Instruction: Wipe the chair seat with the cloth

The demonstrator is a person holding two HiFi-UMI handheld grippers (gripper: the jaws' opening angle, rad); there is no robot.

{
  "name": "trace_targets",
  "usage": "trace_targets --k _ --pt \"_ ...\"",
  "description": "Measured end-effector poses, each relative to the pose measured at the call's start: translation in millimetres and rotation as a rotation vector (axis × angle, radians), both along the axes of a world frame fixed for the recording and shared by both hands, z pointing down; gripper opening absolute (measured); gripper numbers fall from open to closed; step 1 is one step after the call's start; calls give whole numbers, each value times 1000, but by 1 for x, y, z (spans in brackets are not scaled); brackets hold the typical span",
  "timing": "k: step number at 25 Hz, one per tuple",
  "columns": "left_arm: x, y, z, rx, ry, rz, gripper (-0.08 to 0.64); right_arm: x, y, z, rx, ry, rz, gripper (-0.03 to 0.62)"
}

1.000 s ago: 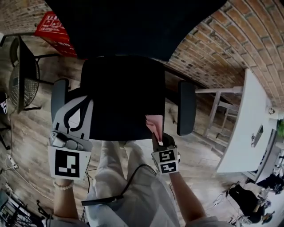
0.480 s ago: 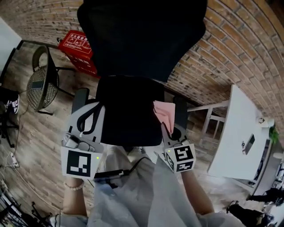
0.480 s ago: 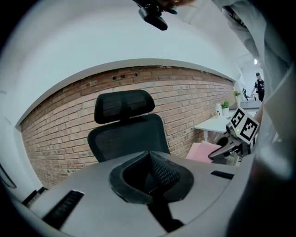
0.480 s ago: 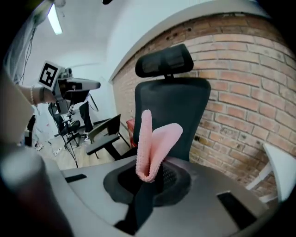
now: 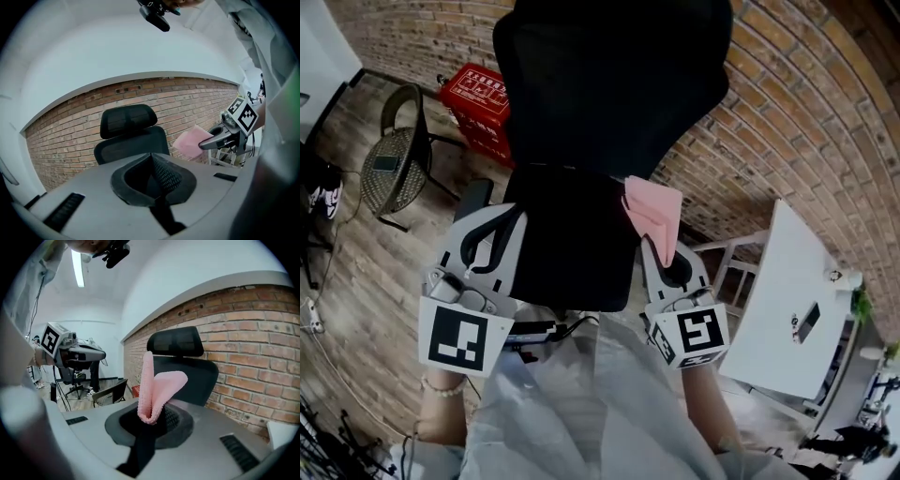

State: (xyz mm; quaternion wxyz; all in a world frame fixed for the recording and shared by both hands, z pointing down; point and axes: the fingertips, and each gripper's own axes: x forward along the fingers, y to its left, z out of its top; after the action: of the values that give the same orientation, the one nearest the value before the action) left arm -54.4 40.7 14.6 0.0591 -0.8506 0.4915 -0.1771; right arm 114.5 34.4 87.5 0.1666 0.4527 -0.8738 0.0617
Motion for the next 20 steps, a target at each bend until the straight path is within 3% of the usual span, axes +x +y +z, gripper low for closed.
trace_targets --k 8,20 --pt "7 18 -10 -6 49 -24 18 -1 9 -22 41 -34 -12 54" --pt "9 16 -4 -11 24 -15 18 -14 10 -19 36 -39 -51 53"
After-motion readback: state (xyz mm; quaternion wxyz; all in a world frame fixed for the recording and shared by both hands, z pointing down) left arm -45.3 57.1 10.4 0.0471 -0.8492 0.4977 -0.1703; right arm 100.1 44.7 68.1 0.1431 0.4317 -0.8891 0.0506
